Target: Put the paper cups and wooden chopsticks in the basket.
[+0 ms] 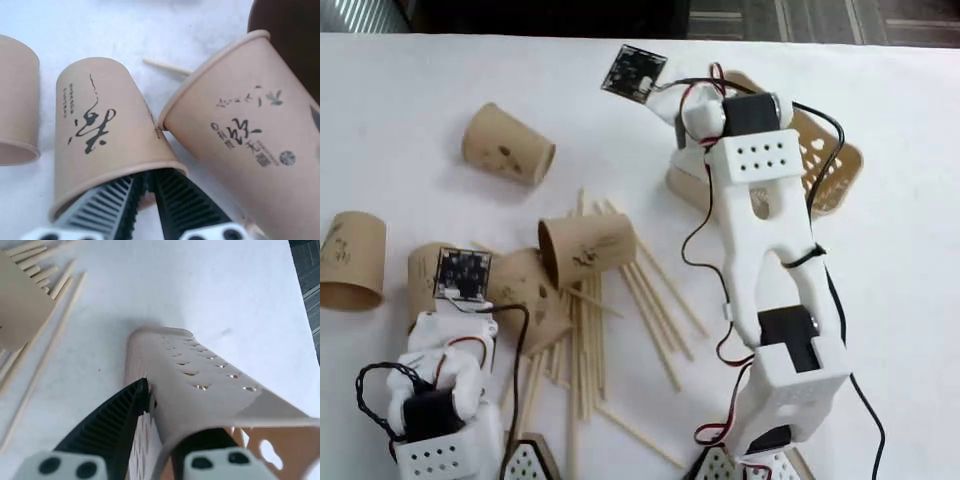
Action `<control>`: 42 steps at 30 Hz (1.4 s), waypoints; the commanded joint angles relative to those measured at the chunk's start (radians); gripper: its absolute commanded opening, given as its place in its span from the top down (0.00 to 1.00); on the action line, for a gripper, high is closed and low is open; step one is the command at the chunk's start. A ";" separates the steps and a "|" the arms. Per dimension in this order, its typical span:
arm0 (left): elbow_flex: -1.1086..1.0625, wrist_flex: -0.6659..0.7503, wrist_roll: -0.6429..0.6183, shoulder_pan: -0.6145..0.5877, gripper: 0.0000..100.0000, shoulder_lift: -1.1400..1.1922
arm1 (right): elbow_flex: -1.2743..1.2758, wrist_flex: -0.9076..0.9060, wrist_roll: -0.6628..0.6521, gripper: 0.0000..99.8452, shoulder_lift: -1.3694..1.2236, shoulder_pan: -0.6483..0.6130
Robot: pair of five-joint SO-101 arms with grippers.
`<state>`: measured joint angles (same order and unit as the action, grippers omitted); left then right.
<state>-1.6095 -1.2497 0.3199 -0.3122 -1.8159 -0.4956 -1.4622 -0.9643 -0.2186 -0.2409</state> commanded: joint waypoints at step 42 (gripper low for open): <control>0.031 0.137 0.000 -0.265 0.98 -0.008 | 0.242 -0.050 1.108 0.71 0.159 -0.582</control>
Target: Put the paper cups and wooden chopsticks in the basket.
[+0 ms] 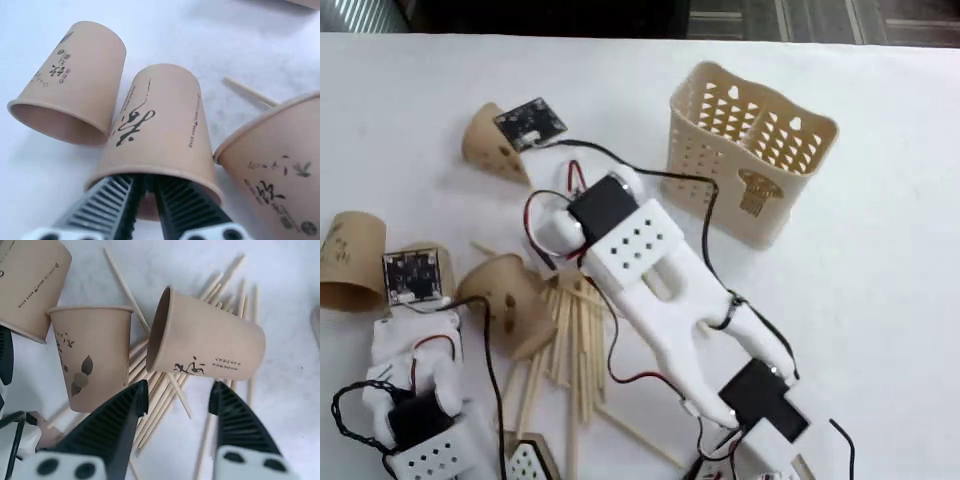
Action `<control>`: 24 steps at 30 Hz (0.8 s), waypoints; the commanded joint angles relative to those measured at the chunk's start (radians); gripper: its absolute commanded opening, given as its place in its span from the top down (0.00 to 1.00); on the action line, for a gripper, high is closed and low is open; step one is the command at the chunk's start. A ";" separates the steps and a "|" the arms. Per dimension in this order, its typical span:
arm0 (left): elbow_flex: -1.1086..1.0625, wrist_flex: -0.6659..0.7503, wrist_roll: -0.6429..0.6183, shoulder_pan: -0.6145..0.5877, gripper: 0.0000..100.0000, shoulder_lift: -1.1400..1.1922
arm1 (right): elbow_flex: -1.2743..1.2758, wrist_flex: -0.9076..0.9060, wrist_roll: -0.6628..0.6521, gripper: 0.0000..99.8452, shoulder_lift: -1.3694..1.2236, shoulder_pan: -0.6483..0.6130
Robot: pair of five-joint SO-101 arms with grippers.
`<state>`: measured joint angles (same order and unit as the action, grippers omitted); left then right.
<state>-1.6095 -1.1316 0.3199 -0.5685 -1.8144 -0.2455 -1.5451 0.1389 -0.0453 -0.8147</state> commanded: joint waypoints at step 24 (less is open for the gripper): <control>0.017 0.023 -0.002 -0.007 0.98 -0.010 | -0.012 0.196 -0.265 0.98 -0.254 0.091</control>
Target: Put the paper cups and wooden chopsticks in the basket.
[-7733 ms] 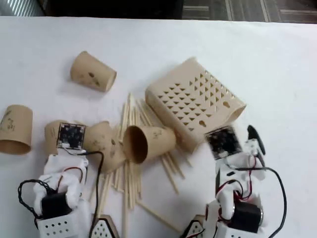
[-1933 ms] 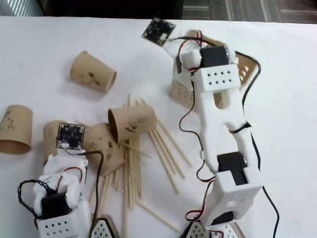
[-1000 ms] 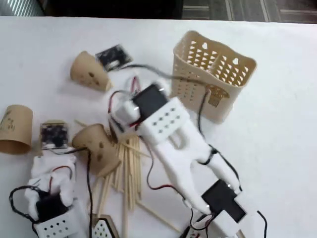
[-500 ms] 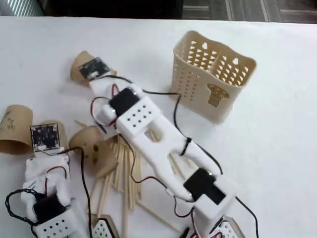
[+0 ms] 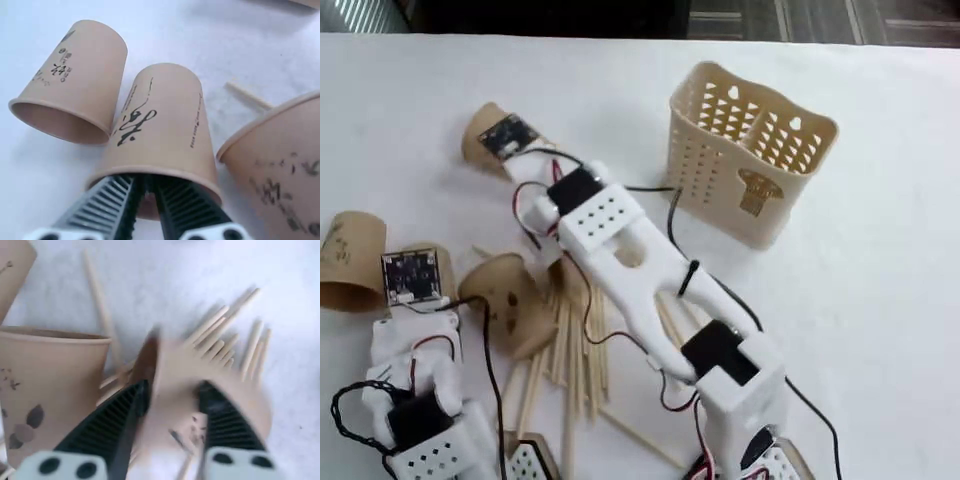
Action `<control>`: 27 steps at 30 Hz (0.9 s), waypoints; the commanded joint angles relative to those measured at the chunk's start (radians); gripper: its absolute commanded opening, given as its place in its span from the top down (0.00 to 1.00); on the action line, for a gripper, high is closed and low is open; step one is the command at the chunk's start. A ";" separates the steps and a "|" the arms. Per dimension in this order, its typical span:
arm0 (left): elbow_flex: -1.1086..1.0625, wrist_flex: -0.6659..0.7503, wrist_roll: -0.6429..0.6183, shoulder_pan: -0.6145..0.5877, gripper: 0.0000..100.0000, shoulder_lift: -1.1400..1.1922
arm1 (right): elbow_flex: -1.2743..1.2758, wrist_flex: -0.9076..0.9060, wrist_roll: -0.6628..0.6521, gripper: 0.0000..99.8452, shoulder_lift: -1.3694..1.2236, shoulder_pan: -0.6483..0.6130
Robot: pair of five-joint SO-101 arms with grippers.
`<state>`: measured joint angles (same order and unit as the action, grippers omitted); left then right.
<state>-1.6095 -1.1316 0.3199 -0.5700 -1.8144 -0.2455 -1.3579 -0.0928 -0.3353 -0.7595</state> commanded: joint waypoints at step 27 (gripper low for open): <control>-0.018 0.048 0.000 0.031 0.98 -0.010 | 0.296 -0.357 -0.367 0.98 0.728 0.094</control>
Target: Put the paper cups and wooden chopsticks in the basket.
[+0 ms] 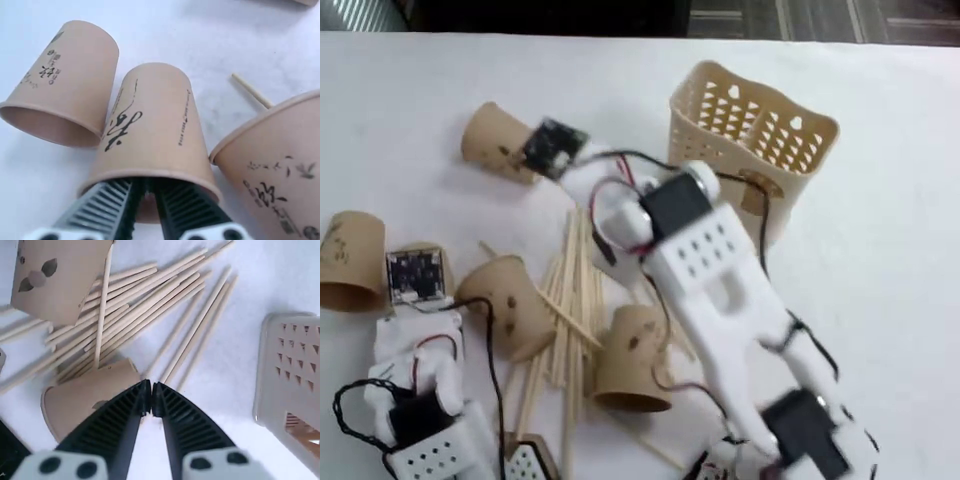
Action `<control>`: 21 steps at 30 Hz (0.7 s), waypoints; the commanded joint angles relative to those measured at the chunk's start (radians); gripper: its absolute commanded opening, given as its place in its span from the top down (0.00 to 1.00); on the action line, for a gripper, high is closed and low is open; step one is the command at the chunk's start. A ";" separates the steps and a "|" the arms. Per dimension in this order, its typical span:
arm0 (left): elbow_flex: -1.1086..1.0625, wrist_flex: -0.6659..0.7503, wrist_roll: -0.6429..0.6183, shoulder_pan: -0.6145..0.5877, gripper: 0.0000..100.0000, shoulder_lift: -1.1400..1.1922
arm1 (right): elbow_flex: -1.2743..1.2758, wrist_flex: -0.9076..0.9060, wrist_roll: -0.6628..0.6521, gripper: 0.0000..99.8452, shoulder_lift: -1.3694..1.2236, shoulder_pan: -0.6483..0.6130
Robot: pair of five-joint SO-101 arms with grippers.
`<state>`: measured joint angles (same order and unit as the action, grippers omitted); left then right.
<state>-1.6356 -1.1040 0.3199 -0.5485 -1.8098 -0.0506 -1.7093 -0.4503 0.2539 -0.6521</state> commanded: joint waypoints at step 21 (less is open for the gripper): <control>-0.018 0.048 0.000 0.010 0.98 -0.015 | 0.816 0.021 -0.186 0.72 0.986 -0.119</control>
<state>-1.6540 -1.0840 0.3199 -0.5485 -1.8159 0.7641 -1.7001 -0.6268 1.2144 -0.7518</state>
